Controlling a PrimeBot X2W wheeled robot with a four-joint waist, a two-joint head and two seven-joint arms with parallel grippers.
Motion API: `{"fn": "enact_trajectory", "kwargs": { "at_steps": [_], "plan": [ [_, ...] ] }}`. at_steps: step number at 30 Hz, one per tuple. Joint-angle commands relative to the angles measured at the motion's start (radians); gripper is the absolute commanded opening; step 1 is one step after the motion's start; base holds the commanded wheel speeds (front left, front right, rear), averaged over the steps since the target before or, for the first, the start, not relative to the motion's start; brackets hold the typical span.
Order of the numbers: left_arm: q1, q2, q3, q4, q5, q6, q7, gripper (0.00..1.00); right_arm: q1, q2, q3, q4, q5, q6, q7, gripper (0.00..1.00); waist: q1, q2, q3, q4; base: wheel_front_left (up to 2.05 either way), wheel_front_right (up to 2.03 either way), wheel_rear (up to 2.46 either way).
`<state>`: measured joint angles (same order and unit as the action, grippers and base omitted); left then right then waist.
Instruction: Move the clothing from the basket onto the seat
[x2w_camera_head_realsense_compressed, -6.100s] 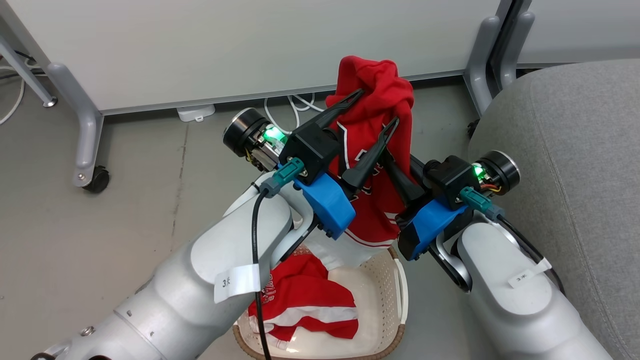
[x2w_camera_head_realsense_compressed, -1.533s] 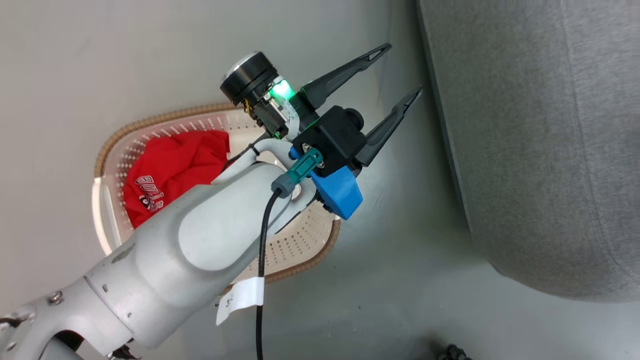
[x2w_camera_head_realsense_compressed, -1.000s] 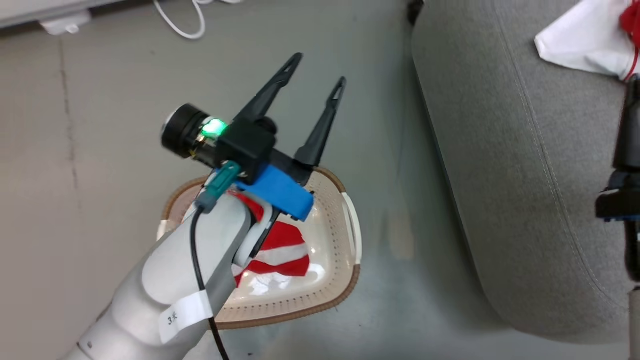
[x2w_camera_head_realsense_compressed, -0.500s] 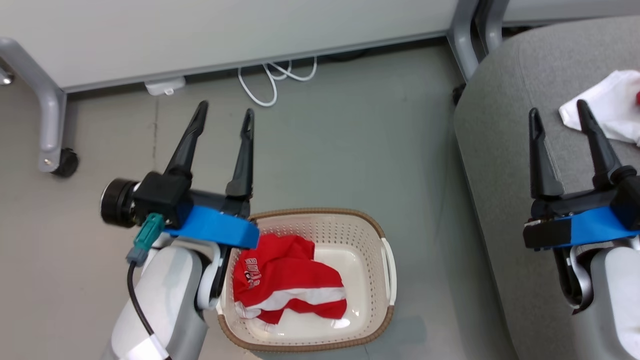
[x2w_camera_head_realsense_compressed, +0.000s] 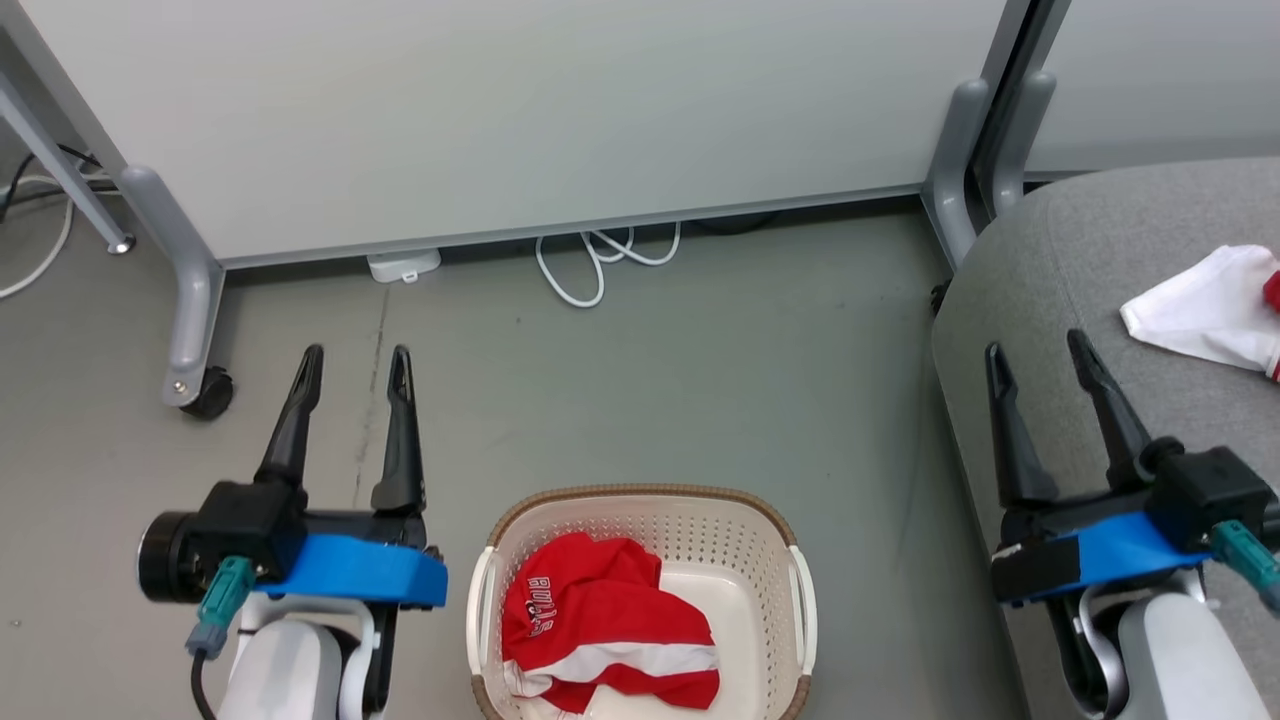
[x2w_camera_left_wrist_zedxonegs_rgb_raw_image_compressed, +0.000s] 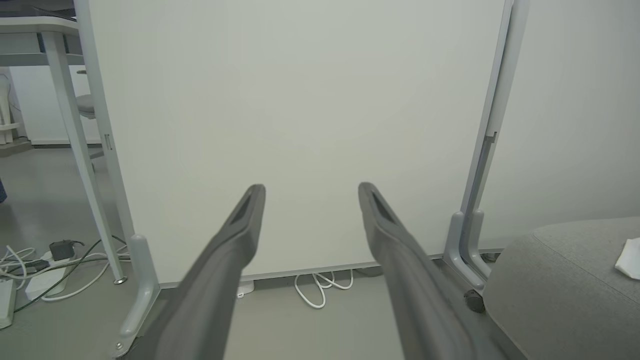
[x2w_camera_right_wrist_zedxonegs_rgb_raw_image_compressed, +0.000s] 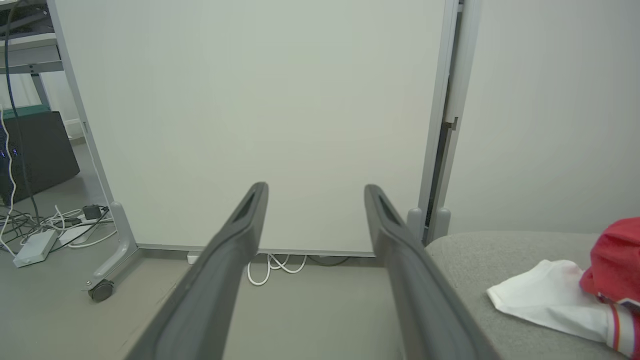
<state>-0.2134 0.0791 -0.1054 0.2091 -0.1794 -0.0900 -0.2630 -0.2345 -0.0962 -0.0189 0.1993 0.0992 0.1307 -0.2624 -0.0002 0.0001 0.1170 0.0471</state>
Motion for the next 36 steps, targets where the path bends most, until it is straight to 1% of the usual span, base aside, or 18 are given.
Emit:
{"fn": "enact_trajectory", "kwargs": {
  "at_steps": [1,9,20,36],
  "plan": [
    [0.015,-0.005,0.008,-0.007,0.006,-0.006,-0.003,1.0,0.019,0.005,-0.001,-0.001,0.005,0.0,-0.004,1.0,0.0002,-0.0001,-0.01,0.003,0.0,0.0,0.0],
    [0.091,-0.023,0.047,-0.016,0.023,-0.025,-0.003,1.0,0.093,0.028,-0.003,-0.011,0.005,0.0,-0.004,1.0,0.0002,-0.0001,-0.029,-0.003,0.0,0.0,0.0],
    [0.129,-0.029,0.052,-0.008,0.032,-0.036,-0.003,1.0,0.167,0.045,-0.033,-0.016,0.018,0.0,-0.004,1.0,0.0002,-0.0001,-0.048,-0.001,0.0,0.0,0.0],
    [0.126,-0.029,0.036,-0.006,0.021,-0.042,-0.003,1.0,0.17,0.046,-0.027,-0.007,0.035,0.0,-0.004,1.0,0.0002,-0.0001,-0.045,-0.002,0.0,0.0,0.0]
  ]
}}
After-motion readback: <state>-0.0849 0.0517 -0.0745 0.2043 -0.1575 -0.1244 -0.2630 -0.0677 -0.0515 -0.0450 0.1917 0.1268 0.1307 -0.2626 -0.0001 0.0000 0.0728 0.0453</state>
